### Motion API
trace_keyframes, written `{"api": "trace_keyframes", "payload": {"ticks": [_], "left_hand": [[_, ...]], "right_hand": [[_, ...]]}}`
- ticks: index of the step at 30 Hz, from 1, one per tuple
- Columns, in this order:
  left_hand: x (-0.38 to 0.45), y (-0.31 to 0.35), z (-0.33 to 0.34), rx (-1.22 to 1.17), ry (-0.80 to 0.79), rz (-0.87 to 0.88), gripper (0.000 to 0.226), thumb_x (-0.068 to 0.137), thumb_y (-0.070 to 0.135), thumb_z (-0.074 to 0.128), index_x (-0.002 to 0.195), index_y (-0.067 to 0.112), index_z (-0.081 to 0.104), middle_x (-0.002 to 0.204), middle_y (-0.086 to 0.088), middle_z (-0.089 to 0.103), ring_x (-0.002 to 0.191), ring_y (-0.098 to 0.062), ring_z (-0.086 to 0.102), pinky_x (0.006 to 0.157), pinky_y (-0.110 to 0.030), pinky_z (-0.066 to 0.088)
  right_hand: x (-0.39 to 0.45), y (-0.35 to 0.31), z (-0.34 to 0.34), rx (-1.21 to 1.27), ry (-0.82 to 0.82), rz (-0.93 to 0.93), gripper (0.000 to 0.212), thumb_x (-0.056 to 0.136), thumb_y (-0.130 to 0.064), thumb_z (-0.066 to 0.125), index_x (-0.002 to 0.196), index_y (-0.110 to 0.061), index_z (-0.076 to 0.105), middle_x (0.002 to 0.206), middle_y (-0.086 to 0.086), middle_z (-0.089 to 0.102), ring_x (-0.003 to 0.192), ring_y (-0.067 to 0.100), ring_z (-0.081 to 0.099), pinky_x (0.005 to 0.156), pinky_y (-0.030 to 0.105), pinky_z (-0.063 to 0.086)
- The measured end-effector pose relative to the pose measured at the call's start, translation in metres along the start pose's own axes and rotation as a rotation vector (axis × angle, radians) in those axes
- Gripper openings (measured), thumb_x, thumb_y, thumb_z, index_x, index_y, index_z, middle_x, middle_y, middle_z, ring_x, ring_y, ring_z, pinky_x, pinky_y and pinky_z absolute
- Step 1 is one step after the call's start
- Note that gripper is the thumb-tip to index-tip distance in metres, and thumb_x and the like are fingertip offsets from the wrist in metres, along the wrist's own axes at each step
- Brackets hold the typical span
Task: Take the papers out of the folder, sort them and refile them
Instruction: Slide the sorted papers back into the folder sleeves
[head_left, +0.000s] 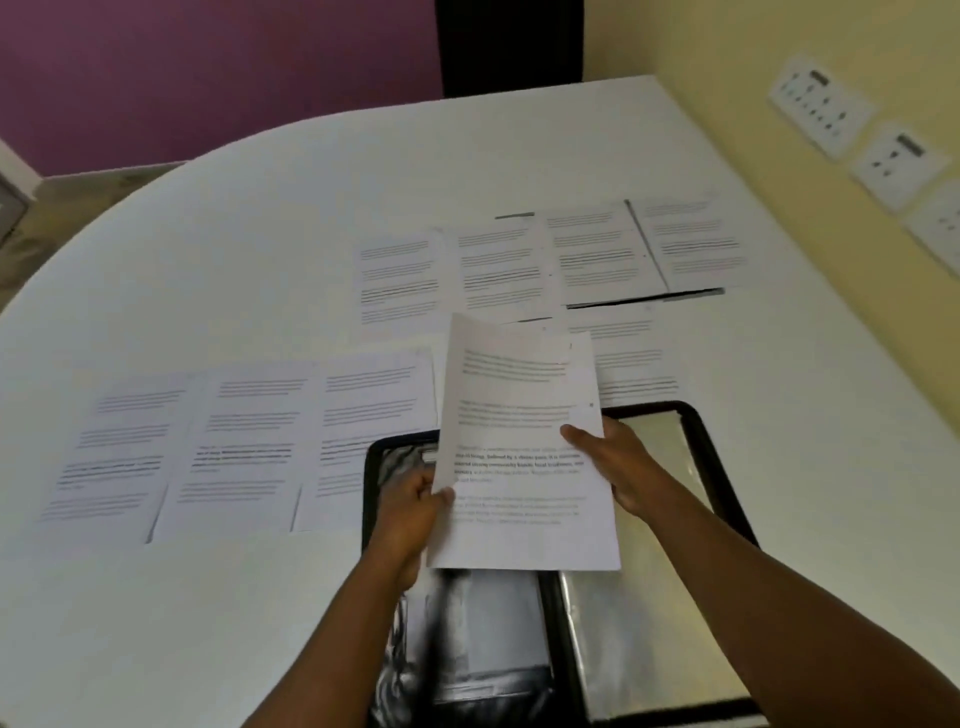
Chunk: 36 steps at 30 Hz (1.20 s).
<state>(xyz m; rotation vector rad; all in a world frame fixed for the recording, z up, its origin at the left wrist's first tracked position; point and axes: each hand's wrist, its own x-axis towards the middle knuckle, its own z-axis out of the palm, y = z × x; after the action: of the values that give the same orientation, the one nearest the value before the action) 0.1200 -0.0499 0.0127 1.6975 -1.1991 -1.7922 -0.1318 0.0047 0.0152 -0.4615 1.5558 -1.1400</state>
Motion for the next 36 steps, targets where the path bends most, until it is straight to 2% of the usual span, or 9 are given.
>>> {"api": "trace_keyframes", "payload": {"ticks": [4,6,8,11,14,17,22,30,36], "left_hand": [[-0.012,0.001,0.048,0.032,-0.058,-0.025,0.014,0.095,0.010,0.058,0.105,0.017,0.065,0.101,0.001,0.073,0.093,-0.019,0.070,0.079,-0.034,0.057],[-0.013,0.002,0.071,0.082,-0.052,0.003,0.012,0.095,0.014,0.056,0.101,0.017,0.066,0.099,0.001,0.073,0.093,-0.018,0.069,0.080,-0.034,0.057],[-0.011,0.003,0.093,0.186,-0.017,0.053,0.012,0.095,0.020,0.056,0.101,0.018,0.066,0.096,0.001,0.072,0.089,-0.017,0.068,0.081,-0.034,0.057],[-0.005,0.002,0.121,0.487,0.004,0.190,0.021,0.095,0.026,0.055,0.116,0.022,0.061,0.109,0.006,0.066,0.093,-0.010,0.062,0.083,-0.026,0.051],[0.009,-0.002,0.143,0.792,-0.075,0.335,0.035,0.095,0.033,0.049,0.126,0.019,0.058,0.121,0.002,0.063,0.112,-0.019,0.059,0.098,-0.033,0.048],[0.025,0.000,0.164,1.007,-0.112,0.416,0.040,0.094,0.037,0.046,0.132,0.024,0.054,0.132,0.002,0.059,0.119,-0.020,0.057,0.101,-0.037,0.047],[0.054,0.016,0.187,1.221,-0.169,0.411,0.058,0.093,0.034,0.052,0.147,0.021,0.034,0.150,-0.001,0.040,0.136,-0.022,0.041,0.110,-0.037,0.036],[0.089,0.026,0.206,1.359,-0.210,0.436,0.077,0.083,0.039,0.064,0.147,0.016,0.029,0.146,-0.008,0.040,0.132,-0.028,0.040,0.108,-0.042,0.037],[0.106,0.035,0.215,1.475,-0.207,0.524,0.077,0.075,0.050,0.072,0.137,0.017,0.042,0.130,-0.007,0.046,0.119,-0.027,0.046,0.099,-0.039,0.042]], "right_hand": [[-0.014,-0.003,-0.052,-0.017,0.095,-0.021,0.023,0.089,-0.023,0.069,0.112,-0.023,0.066,0.111,0.003,0.071,0.097,0.020,0.070,0.089,0.042,0.055],[-0.020,-0.008,-0.077,-0.042,0.157,-0.083,0.020,0.090,-0.022,0.068,0.109,-0.027,0.064,0.109,-0.002,0.070,0.096,0.016,0.069,0.085,0.034,0.055],[-0.026,-0.014,-0.104,-0.066,0.264,-0.136,0.028,0.089,-0.025,0.069,0.116,-0.027,0.062,0.105,-0.006,0.068,0.092,0.011,0.067,0.077,0.025,0.054],[-0.033,-0.025,-0.139,-0.023,0.379,-0.179,0.031,0.089,-0.025,0.069,0.120,-0.025,0.061,0.099,-0.006,0.067,0.087,0.009,0.066,0.068,0.018,0.053],[-0.035,-0.035,-0.164,0.000,0.458,-0.227,0.025,0.091,-0.021,0.067,0.115,-0.025,0.061,0.091,-0.009,0.065,0.080,0.005,0.064,0.058,0.014,0.051],[-0.032,-0.042,-0.182,0.001,0.531,-0.265,0.022,0.092,-0.020,0.066,0.114,-0.022,0.062,0.092,-0.006,0.066,0.079,0.007,0.063,0.063,0.021,0.049],[-0.024,-0.047,-0.205,0.015,0.605,-0.304,0.021,0.093,-0.019,0.065,0.113,-0.023,0.062,0.087,-0.012,0.064,0.077,0.005,0.063,0.065,0.021,0.047],[0.006,-0.056,-0.218,0.051,0.604,-0.276,0.019,0.093,-0.019,0.065,0.111,-0.021,0.065,0.091,-0.009,0.067,0.080,0.007,0.065,0.069,0.025,0.051],[0.034,-0.069,-0.223,0.094,0.607,-0.249,0.017,0.093,-0.019,0.064,0.109,-0.023,0.065,0.095,-0.010,0.068,0.082,0.006,0.067,0.067,0.026,0.053]]}}
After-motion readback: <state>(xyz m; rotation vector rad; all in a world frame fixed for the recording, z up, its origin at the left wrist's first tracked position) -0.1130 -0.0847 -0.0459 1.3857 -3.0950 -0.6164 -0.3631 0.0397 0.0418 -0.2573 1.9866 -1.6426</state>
